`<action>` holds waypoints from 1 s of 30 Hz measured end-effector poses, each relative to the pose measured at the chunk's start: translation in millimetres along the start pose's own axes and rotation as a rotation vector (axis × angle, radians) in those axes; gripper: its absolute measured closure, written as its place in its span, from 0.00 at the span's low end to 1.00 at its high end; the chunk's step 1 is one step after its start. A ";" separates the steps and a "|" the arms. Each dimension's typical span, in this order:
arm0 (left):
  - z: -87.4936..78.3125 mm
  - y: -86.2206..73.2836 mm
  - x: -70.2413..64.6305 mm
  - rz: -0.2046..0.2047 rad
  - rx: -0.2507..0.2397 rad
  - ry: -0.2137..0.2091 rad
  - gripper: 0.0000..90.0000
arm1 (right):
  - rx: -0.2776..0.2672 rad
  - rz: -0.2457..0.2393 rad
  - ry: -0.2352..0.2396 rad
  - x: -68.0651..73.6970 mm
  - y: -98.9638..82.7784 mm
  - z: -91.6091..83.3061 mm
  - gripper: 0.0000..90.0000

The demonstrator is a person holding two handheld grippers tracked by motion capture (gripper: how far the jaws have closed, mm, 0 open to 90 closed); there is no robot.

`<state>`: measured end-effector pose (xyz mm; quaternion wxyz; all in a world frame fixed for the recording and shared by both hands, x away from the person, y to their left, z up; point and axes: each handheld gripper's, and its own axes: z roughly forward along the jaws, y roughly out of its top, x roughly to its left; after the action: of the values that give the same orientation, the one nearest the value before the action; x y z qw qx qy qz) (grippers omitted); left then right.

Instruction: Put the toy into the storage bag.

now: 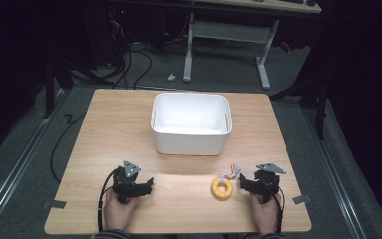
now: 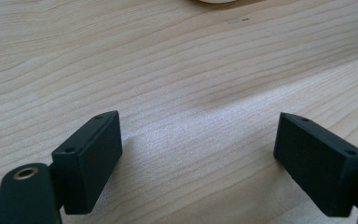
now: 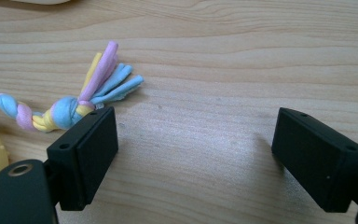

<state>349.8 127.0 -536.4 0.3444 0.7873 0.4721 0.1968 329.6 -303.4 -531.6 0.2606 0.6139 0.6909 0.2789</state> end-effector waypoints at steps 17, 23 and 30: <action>0.5 0.5 0.2 -0.003 0.000 0.002 0.17 | 0.001 0.002 0.003 0.4 0.0 -0.1 0.16; 0.5 0.5 0.2 -0.004 0.000 0.002 0.17 | 0.002 -0.030 0.027 -1.9 -0.7 -0.5 0.14; 0.7 0.7 0.4 -0.004 -0.001 0.002 0.17 | 0.005 -0.042 0.046 -3.3 -1.7 -4.3 0.22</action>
<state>350.8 126.9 -536.4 0.3449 0.7859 0.4738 0.1972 325.8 -307.1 -529.7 0.2489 0.5935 0.7101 0.2855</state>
